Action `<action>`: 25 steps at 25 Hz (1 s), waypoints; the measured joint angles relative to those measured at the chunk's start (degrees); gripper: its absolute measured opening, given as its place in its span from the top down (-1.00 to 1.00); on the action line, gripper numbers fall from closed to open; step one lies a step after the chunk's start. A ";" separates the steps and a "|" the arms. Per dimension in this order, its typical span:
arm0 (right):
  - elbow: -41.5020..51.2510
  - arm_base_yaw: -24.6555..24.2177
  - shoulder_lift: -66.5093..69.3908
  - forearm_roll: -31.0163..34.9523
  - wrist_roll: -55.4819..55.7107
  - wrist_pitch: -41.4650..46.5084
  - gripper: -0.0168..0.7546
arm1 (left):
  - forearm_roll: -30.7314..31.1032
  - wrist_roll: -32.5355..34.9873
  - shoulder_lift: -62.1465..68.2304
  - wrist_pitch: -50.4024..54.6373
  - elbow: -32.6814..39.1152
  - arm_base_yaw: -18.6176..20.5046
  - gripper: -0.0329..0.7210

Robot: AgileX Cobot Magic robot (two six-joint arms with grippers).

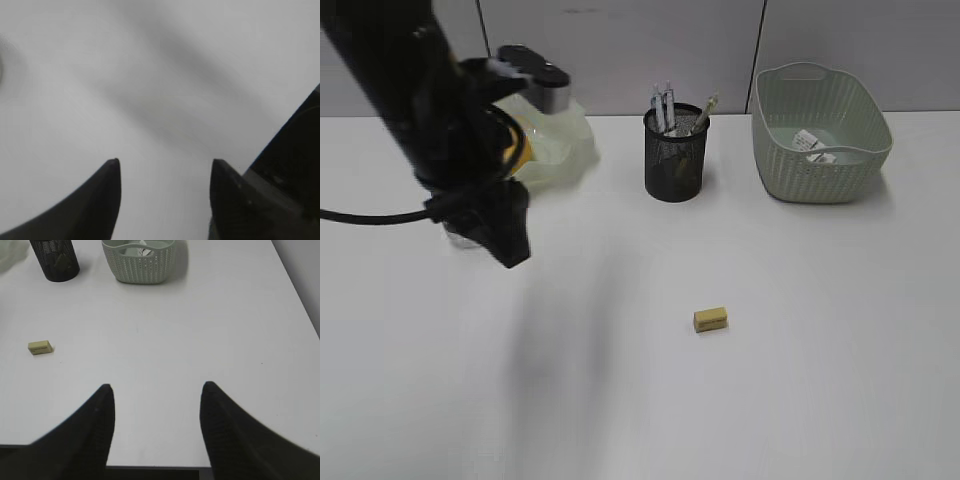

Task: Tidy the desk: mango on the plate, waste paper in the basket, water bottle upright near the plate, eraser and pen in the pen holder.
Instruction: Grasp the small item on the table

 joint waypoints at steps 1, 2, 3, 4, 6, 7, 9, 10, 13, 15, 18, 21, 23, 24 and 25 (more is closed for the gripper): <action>0.00 0.00 0.00 0.00 0.05 0.00 -0.17 | 0.00 1.76 1.64 -1.04 -1.57 -1.16 -0.24; 0.00 0.00 0.00 0.00 0.05 0.00 -0.17 | 0.00 3.37 3.60 -2.13 -2.94 -2.08 -0.24; 0.00 0.00 0.00 0.00 0.05 0.00 -0.17 | 0.00 4.68 5.53 -3.03 -4.73 -3.14 -0.24; 0.00 0.00 0.00 0.00 0.05 0.00 -0.17 | 0.00 6.13 7.14 -3.42 -6.63 -4.12 -0.24; 0.00 0.00 0.00 0.00 0.05 0.00 -0.17 | 0.00 8.22 10.93 -3.74 -10.34 -5.80 -0.24; 0.00 0.00 0.00 0.00 0.05 0.00 -0.17 | -0.06 9.38 12.78 -3.74 -12.41 -6.70 -0.24; 0.00 0.00 0.00 0.00 0.05 0.00 -0.17 | -0.17 11.59 15.91 -3.61 -15.99 -8.30 -0.24; 0.00 0.00 0.00 0.00 0.05 0.00 -0.17 | -0.17 12.38 17.59 -3.41 -17.79 -9.14 -0.23; 0.00 0.00 0.00 0.00 0.05 0.00 -0.17 | -0.19 14.36 22.00 -3.28 -22.33 -11.30 -0.20; 0.00 0.00 0.00 0.00 0.05 0.00 -0.17 | -0.40 15.99 24.50 -3.36 -24.73 -12.70 -0.20; 0.00 0.00 0.00 0.00 0.05 0.00 -0.17 | -0.99 17.73 28.09 -3.74 -27.62 -14.30 -0.20; 0.00 0.00 0.00 0.00 0.05 0.00 -0.16 | -1.83 18.37 30.69 -3.74 -29.79 -15.30 -0.19; 0.00 0.00 0.00 0.00 0.05 0.00 -0.16 | -2.38 19.29 31.56 -3.75 -30.63 -15.81 -0.19; 0.00 0.00 0.00 0.00 0.10 0.00 -0.16 | -2.65 19.53 31.88 -3.90 -30.78 -15.98 -0.19; 0.00 0.00 0.00 0.00 0.10 0.00 -0.16 | -2.66 19.66 32.20 -3.96 -30.78 -16.19 -0.19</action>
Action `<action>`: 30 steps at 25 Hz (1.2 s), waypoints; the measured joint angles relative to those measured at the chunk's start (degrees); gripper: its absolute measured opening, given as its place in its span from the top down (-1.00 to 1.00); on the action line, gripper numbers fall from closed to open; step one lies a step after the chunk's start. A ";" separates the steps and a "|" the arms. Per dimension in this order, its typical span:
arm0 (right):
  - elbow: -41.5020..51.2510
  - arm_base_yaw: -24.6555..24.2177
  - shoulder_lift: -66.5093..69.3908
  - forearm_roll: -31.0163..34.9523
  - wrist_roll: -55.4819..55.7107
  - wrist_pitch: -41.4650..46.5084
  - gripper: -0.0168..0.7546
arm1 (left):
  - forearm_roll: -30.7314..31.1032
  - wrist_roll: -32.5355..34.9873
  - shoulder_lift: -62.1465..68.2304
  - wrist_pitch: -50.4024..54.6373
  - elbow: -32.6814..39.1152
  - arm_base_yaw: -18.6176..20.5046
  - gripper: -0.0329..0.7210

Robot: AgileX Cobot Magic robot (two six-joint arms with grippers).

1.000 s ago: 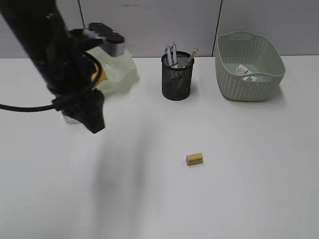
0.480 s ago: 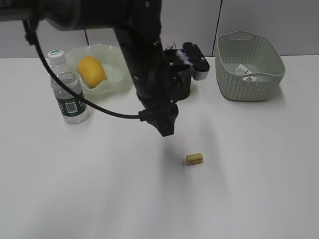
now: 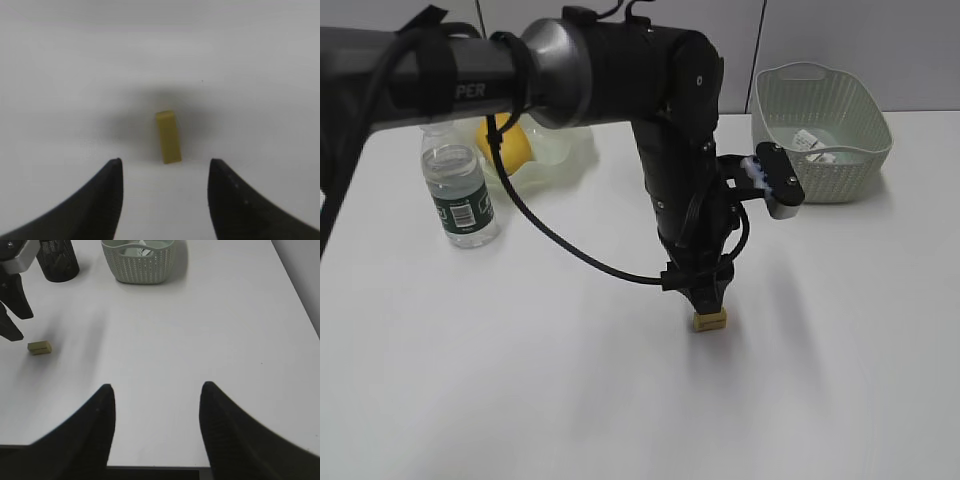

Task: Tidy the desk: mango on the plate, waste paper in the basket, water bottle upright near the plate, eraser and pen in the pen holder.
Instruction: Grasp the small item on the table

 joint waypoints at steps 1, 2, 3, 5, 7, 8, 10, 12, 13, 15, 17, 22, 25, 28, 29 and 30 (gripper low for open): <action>0.00 0.00 0.00 0.00 0.00 0.00 -0.16 | 0.00 0.04 0.31 -0.08 -0.05 -0.12 -0.19; 0.00 0.00 0.00 0.00 0.00 0.00 -0.16 | -0.05 0.07 0.72 -0.24 -0.14 -0.23 -0.19; 0.00 0.00 0.00 0.00 0.00 0.00 -0.16 | -0.11 0.07 1.17 -0.51 -0.19 -0.30 -0.19; 0.00 0.00 0.00 0.00 0.00 0.00 -0.16 | -0.16 0.07 1.94 -1.43 -0.19 -0.43 -0.19; 0.00 0.00 0.00 0.02 0.00 0.00 -0.16 | -0.22 0.11 2.72 -2.65 -0.20 -0.54 -0.19; 0.00 0.00 0.00 0.02 0.00 0.00 -0.16 | -0.22 0.11 3.02 -3.20 -0.25 -0.59 -0.19; 0.00 0.00 0.00 0.02 0.00 0.00 -0.16 | -0.22 0.17 3.80 -4.43 -0.25 -0.60 -0.19; 0.00 0.00 0.00 0.02 0.00 0.00 -0.15 | -0.22 0.23 4.60 -4.81 -0.31 -0.65 -0.19; 0.00 0.00 0.00 0.02 0.00 0.00 -0.15 | -0.22 0.23 5.07 -4.81 -0.31 -0.65 -0.19; 0.00 0.00 0.00 0.02 0.00 0.00 -0.15 | -0.22 0.23 5.71 -5.00 -0.31 -0.65 -0.19; 0.00 0.00 0.00 0.02 0.00 0.00 -0.15 | -0.22 0.23 6.39 -5.13 -0.35 -0.65 -0.15; 0.00 0.00 0.00 0.02 0.00 -0.02 -0.15 | -0.40 0.23 6.62 -5.40 -0.35 -0.65 0.14; 0.00 0.00 0.00 0.02 0.00 -0.02 -0.15 | -0.40 0.23 6.62 -5.16 -0.35 -0.65 0.37; 0.00 0.00 0.00 0.02 0.00 -0.02 -0.15 | -0.35 0.23 6.62 -4.39 -0.35 -0.59 0.59; 0.00 0.00 0.00 0.02 0.00 -0.02 -0.15 | -0.35 0.23 6.62 -4.26 -0.35 -0.59 0.63; 0.00 0.00 0.00 0.02 0.00 -0.02 -0.15 | -0.35 0.23 6.62 -4.14 -0.35 -0.59 0.62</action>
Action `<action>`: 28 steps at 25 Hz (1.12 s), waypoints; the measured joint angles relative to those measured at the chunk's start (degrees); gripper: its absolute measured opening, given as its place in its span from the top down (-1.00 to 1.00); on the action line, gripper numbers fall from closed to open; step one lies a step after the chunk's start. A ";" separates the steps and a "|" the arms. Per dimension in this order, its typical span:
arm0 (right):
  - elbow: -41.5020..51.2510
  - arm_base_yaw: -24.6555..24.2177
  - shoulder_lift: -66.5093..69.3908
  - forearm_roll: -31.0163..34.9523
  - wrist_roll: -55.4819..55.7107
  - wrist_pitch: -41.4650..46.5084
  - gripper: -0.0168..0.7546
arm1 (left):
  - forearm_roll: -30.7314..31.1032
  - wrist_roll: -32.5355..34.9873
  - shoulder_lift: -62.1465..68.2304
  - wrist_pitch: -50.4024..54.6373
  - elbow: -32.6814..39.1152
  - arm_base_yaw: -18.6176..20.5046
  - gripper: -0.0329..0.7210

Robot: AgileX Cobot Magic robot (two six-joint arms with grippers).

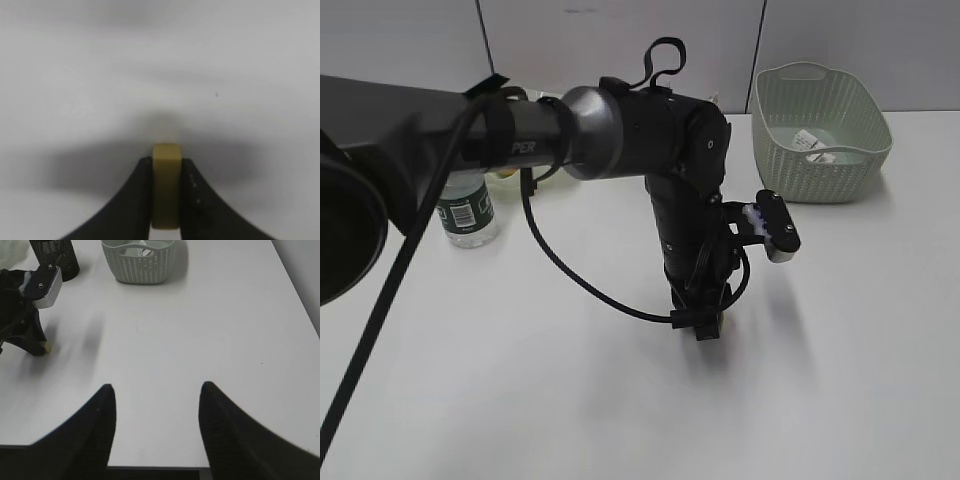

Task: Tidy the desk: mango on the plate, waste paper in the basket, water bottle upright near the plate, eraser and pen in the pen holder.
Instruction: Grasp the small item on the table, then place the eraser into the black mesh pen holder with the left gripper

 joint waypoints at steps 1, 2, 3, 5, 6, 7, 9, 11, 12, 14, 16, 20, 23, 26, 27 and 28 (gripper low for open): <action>0.00 0.00 0.00 0.00 0.00 0.00 -0.15 | 0.14 0.00 0.00 0.29 0.00 0.00 0.62; 0.00 0.00 0.00 0.00 0.00 0.00 -0.15 | 0.32 -0.19 -0.19 0.61 0.00 0.00 0.62; 0.00 0.00 0.00 0.00 0.00 0.00 -0.15 | 0.45 -0.59 -0.33 0.93 -0.08 0.00 0.62; 0.00 0.00 0.00 0.00 0.00 0.00 -0.14 | 0.56 -2.27 -1.46 1.93 -0.62 0.33 0.62; 0.00 0.00 0.00 0.00 0.00 0.00 -0.14 | 0.62 -3.66 -2.25 2.24 -1.06 0.59 0.62; 0.00 0.00 0.00 0.00 0.00 0.00 -0.14 | 0.62 -5.44 -3.32 2.53 -1.73 0.87 0.62; 0.00 0.00 0.00 0.00 0.00 0.00 -0.14 | 0.62 -9.27 -5.46 2.76 -3.61 1.68 0.62; 0.00 0.00 0.00 0.00 0.00 0.00 -0.14 | 0.75 -14.09 -7.04 2.58 -6.18 2.55 0.62; 0.00 0.00 0.00 0.00 0.00 0.00 -0.14 | 1.01 -16.23 -7.61 2.19 -7.38 2.99 0.62; 0.00 0.00 0.00 0.05 0.00 0.00 -0.14 | 1.25 -21.59 -8.13 0.77 -10.55 3.82 0.62; 0.00 0.00 0.00 0.05 0.00 0.00 -0.14 | 1.52 -26.20 -8.24 -2.29 -13.06 4.77 0.62; 0.00 0.00 0.00 0.05 0.00 0.00 -0.14 | 3.32 -35.33 -8.24 -9.96 -14.88 6.59 0.62; 0.00 0.00 0.00 0.05 0.00 0.00 -0.14 | 3.98 -40.05 -8.24 -16.28 -14.89 8.17 0.62; 0.00 0.00 0.00 0.05 0.00 0.00 -0.13 | 4.95 -44.17 -8.24 -21.83 -14.89 9.66 0.62; 0.00 0.00 0.00 0.05 0.00 0.00 -0.13 | 5.25 -44.94 -8.19 -23.14 -14.89 10.19 0.62; 0.00 0.00 0.00 0.05 0.00 0.00 -0.13 | 5.36 -45.50 -8.13 -23.95 -14.89 10.77 0.62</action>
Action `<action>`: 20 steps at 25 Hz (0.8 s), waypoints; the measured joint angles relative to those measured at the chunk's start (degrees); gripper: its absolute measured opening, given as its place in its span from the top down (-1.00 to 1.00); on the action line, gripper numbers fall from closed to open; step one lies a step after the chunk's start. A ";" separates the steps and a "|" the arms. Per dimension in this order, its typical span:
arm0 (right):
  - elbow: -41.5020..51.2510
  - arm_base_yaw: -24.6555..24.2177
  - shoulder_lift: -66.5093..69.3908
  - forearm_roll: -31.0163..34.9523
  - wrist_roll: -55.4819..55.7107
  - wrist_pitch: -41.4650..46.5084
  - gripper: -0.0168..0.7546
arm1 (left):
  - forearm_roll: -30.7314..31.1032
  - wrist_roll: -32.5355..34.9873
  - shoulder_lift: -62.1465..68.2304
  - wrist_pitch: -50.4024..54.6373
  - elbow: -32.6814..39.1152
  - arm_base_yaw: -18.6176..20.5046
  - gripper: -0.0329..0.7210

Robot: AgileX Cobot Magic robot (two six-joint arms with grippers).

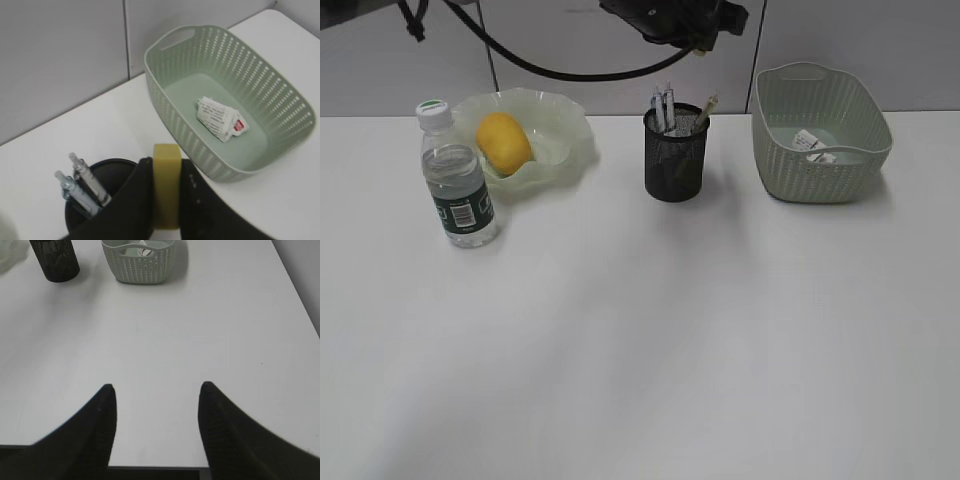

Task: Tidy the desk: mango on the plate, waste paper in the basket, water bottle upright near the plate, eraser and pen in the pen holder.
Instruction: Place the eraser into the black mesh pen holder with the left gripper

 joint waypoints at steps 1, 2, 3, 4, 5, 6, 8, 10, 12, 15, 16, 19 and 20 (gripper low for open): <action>0.00 0.00 0.00 0.00 0.00 0.00 -0.13 | 0.10 -0.38 0.22 -0.81 0.00 0.41 0.62; 0.00 0.00 0.00 0.00 0.00 0.00 -0.13 | 0.13 -0.55 0.53 -1.68 -0.04 0.91 0.62; 0.00 0.00 0.00 0.00 0.00 0.00 -0.12 | 0.18 -0.77 1.09 -2.41 -0.04 1.34 0.62; 0.00 0.00 0.00 0.00 0.00 0.00 -0.12 | 0.20 -0.87 1.59 -3.15 -0.04 1.63 0.62; 0.00 0.00 0.00 0.00 0.00 0.00 -0.12 | 0.24 -0.85 2.32 -3.96 -0.04 1.95 0.62; 0.00 0.00 0.00 0.00 0.00 0.00 -0.11 | 0.24 -0.90 3.07 -4.60 -0.04 2.15 0.62; 0.00 0.00 0.00 0.00 0.00 0.00 -0.10 | 0.24 -0.96 4.29 -5.98 -0.04 2.50 0.62; 0.00 0.00 0.00 0.00 0.00 0.00 -0.10 | 0.24 -1.03 5.26 -7.19 -0.04 2.81 0.62; 0.00 0.00 0.00 0.00 0.00 0.00 -0.10 | 0.24 -1.03 5.77 -7.73 -0.04 2.93 0.62; 0.00 0.00 0.00 0.00 0.00 0.00 -0.09 | 0.13 -1.03 6.10 -7.97 -0.04 2.92 0.62; 0.00 0.00 0.00 0.00 0.00 0.00 -0.09 | 0.08 -1.03 6.16 -8.02 -0.04 2.92 0.62; 0.00 0.00 0.00 0.00 0.00 0.00 -0.09 | 0.08 -1.03 6.70 -8.10 -0.04 2.92 0.62; 0.00 0.00 0.00 0.00 0.00 0.00 -0.09 | 0.08 -1.03 7.07 -8.04 -0.04 2.92 0.62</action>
